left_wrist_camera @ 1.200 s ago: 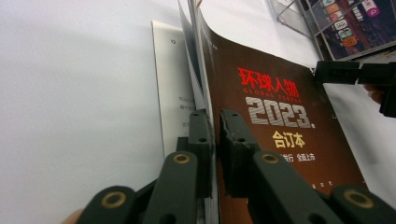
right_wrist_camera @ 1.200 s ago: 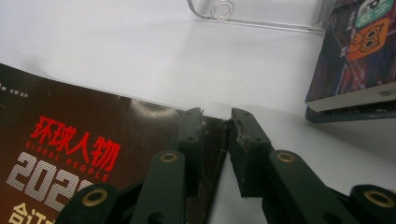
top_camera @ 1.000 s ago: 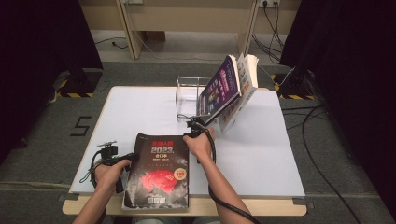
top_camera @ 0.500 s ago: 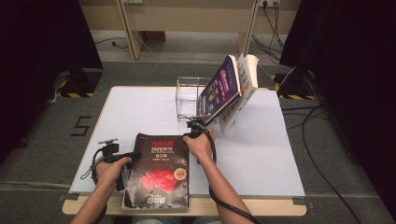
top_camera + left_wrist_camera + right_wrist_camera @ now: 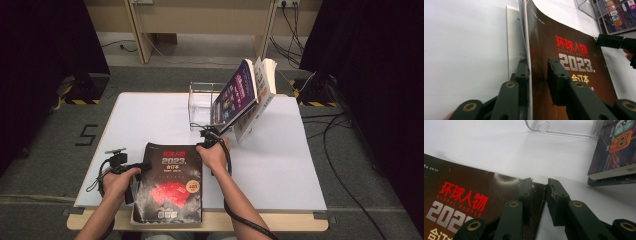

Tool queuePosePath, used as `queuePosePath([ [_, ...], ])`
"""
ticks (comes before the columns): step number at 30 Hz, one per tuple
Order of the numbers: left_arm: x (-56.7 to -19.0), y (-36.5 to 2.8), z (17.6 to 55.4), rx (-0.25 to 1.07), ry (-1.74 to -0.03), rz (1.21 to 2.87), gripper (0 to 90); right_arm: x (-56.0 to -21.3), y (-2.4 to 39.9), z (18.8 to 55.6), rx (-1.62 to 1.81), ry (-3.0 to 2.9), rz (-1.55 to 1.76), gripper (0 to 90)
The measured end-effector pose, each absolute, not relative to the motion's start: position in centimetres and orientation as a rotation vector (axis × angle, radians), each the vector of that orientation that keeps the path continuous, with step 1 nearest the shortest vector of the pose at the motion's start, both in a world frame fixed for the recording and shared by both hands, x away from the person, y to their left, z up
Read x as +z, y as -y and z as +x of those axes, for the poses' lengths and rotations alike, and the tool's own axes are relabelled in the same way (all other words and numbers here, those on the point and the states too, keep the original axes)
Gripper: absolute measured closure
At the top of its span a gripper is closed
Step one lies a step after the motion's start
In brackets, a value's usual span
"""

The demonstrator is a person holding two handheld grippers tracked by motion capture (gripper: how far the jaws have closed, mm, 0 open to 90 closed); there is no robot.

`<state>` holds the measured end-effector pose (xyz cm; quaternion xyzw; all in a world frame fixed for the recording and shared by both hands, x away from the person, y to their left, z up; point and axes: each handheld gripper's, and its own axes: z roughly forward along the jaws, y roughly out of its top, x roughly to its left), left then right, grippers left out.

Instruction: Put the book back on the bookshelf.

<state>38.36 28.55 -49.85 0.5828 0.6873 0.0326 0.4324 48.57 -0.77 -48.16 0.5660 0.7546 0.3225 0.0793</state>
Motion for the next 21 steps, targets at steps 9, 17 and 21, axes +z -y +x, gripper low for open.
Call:
queuePosePath([
  [9, -50.0, -28.7, 38.3, 0.094, -1.709, 1.453, 80.1, -48.1, 0.9, 48.5, 0.979, -2.268, 1.699, 74.2],
  [17, -49.9, -28.6, 38.3, 0.099, -1.700, 1.456, 82.0, -48.1, 2.0, 48.3, 0.946, -2.266, 1.747, 90.0],
  [21, -49.7, -28.6, 38.3, 0.094, -1.687, 1.455, 83.6, -48.1, 1.8, 48.3, 0.944, -2.271, 1.731, 90.0],
])
